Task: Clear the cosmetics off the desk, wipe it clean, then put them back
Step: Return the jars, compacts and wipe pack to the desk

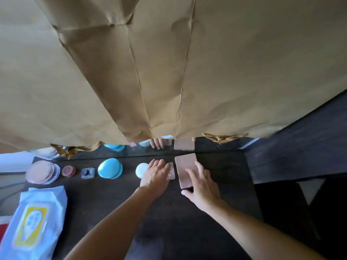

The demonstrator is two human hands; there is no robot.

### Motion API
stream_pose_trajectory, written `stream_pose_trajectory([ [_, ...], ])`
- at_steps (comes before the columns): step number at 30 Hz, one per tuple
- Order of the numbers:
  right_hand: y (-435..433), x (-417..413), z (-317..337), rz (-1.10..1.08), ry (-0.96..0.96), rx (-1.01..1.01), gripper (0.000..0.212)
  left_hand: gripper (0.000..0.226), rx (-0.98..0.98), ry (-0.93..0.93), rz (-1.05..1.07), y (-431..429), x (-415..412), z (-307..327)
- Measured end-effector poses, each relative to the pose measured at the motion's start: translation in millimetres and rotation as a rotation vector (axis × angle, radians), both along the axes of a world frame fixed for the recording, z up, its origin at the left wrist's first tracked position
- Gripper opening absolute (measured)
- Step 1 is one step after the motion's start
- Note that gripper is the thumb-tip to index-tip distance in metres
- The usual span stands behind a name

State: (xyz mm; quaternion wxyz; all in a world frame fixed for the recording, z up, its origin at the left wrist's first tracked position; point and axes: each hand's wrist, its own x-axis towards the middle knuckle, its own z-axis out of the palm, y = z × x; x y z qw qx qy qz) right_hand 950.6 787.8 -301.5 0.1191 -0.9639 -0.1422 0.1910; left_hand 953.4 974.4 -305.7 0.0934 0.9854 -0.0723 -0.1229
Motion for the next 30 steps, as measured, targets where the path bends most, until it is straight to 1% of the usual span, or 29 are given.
stream_pose_trajectory([
  [3, -18.0, 1.6, 5.8, 0.001, -0.033, 0.024, 0.059, 0.035, -0.015, -0.091, -0.002, -5.3, -2.1, 2.0],
  [7, -58.4, -0.5, 16.9, -0.074, -0.109, 0.102, 0.042, 0.025, 0.017, -0.089, 0.008, -26.0, -8.9, 27.9],
  [9, -84.1, -5.4, 23.5, -0.113, -0.139, 0.148, 0.036, 0.025, -0.032, -0.053, -0.004, -46.4, -15.4, 43.3],
  [11, -111.7, -11.5, 32.1, -0.15, -0.166, 0.173, 0.032, 0.023, -0.082, -0.091, -0.026, -71.9, -23.1, 56.4],
  [14, -153.1, -23.1, 50.4, -0.2, -0.214, 0.228, 0.027, 0.009, -0.166, -0.174, -0.103, -115.8, -34.8, 79.4],
  [16, -181.0, -30.2, 65.9, -0.214, -0.279, 0.274, 0.022, 0.004, -0.2, -0.267, -0.155, -146.3, -41.7, 95.2],
  [18, -210.0, -35.7, 84.1, -0.203, -0.369, 0.317, 0.019, 0.01, -0.238, -0.335, -0.168, -178.6, -48.5, 110.5],
  [23, -285.2, -39.9, 133.7, -0.193, -0.634, 0.403, 0.019, 0.012, -0.326, -0.495, -0.184, -259.5, -62.1, 146.7],
  [25, -310.5, -35.6, 158.2, -0.188, -0.739, 0.447, 0.016, 0.013, -0.344, -0.548, -0.151, -287.1, -64.7, 165.0],
  [27, -327.2, -26.5, 184.3, -0.181, -0.836, 0.497, 0.018, 0.012, -0.388, -0.591, -0.034, -306.9, -64.7, 181.3],
  [30, -335.5, -6.0, 219.9, -0.162, -0.904, 0.561, 0.023, 0.027, -0.444, -0.547, 0.169, -323.0, -57.4, 203.1],
])
